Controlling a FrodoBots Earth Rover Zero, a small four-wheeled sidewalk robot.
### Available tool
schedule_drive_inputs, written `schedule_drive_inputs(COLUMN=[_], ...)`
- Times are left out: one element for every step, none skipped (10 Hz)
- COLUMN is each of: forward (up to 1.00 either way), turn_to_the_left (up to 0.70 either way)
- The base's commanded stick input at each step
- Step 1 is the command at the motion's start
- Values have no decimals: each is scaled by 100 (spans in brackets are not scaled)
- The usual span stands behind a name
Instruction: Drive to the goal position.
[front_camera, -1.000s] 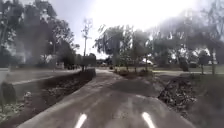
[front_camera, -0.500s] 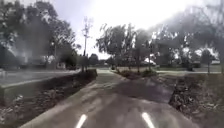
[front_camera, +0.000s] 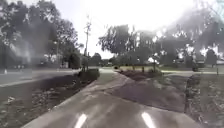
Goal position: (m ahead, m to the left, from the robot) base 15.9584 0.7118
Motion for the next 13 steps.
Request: schedule_drive_inputs(forward=[70, 70, 70, 70, 70, 70, 70, 70, 70, 70, 70, 70, 70], turn_to_the_left=[5, 0, 0, 0, 0, 0, 0, 0, 0, 0, -33, -27, -21])
